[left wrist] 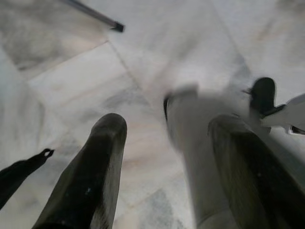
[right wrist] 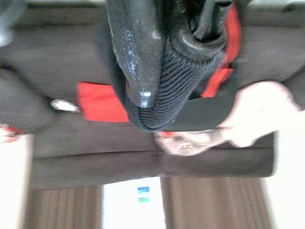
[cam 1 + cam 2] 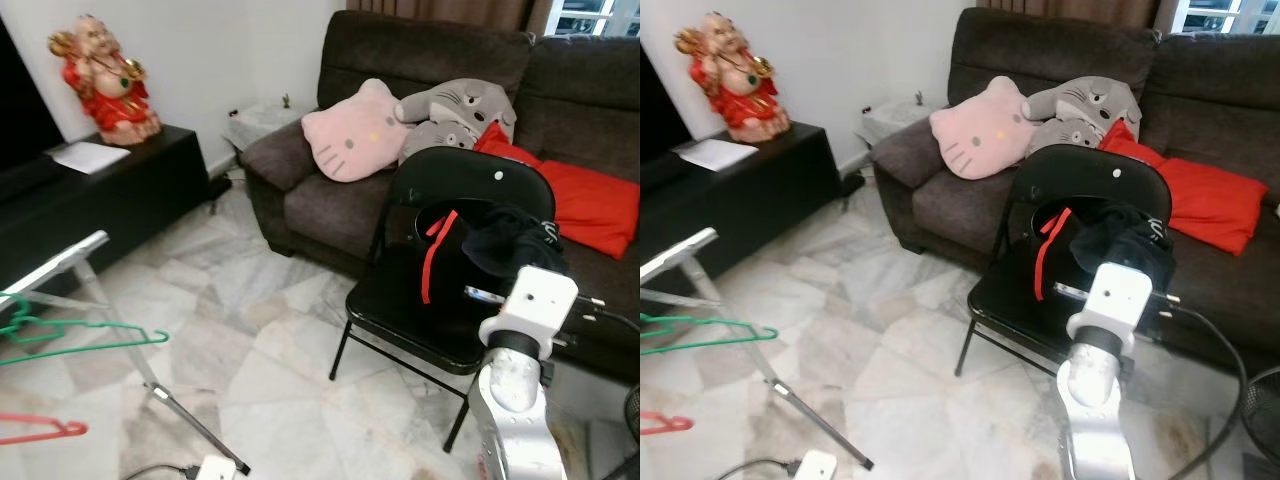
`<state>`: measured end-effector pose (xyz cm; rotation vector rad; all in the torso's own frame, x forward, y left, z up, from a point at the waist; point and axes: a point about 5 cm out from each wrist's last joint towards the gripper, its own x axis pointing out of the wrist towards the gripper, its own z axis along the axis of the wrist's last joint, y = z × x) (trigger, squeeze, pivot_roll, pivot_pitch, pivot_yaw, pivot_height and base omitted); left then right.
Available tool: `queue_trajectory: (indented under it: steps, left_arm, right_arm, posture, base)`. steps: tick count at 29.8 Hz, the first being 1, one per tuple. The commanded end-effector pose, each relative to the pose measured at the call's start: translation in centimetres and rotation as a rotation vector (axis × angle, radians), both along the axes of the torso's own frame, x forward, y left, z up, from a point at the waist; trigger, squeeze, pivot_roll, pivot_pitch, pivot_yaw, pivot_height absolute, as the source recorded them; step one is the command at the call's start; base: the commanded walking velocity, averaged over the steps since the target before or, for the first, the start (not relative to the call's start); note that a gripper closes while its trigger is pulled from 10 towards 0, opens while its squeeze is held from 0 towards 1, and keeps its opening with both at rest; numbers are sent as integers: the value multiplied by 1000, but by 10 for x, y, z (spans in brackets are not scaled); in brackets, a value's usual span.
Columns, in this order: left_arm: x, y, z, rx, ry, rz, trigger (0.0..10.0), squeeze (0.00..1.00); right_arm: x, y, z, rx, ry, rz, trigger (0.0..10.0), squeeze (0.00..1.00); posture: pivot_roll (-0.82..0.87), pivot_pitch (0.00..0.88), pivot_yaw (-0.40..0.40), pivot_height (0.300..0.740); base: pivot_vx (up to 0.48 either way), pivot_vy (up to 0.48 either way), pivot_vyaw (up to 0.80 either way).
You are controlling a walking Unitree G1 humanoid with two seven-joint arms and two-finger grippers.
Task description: Hang hanger
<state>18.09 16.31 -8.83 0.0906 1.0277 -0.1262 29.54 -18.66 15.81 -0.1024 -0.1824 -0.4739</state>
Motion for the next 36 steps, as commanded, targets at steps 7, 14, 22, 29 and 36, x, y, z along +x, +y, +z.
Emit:
queue_trajectory:
  steps: [7, 14, 22, 29, 36]
  left_arm:
    - [5, 6, 3, 22, -14, -3, 10000, 0]
    - [6, 6, 3, 28, -15, 0, 10000, 0]
    - [6, 6, 3, 27, -14, -1, 10000, 0]
    - [7, 5, 3, 26, -16, 4, 10000, 0]
    - [6, 5, 3, 23, -12, 0, 10000, 0]
  right_arm:
    - [1, 13, 27, -150, -123, 35, 10000, 0]
    - [3, 58, 66, -274, -315, 359, 10000, 0]
    - [-4, 113, 77, -264, -332, 812, 10000, 0]
    - [-19, 135, 69, -160, -256, 1188, 10000, 0]
    - [12, 95, 27, 12, -49, 942, 10000, 0]
  posture:
    - [-9, 0, 30, 740]
    - [-7, 0, 29, 740]
    - [-7, 0, 26, 740]
    - [-6, 0, 24, 740]
    - [-6, 0, 27, 740]
  base:
    - [-295, 0, 0]
    - [-123, 0, 0]
    - [0, 0, 0]
    - [0, 0, 0]
    - [0, 0, 0]
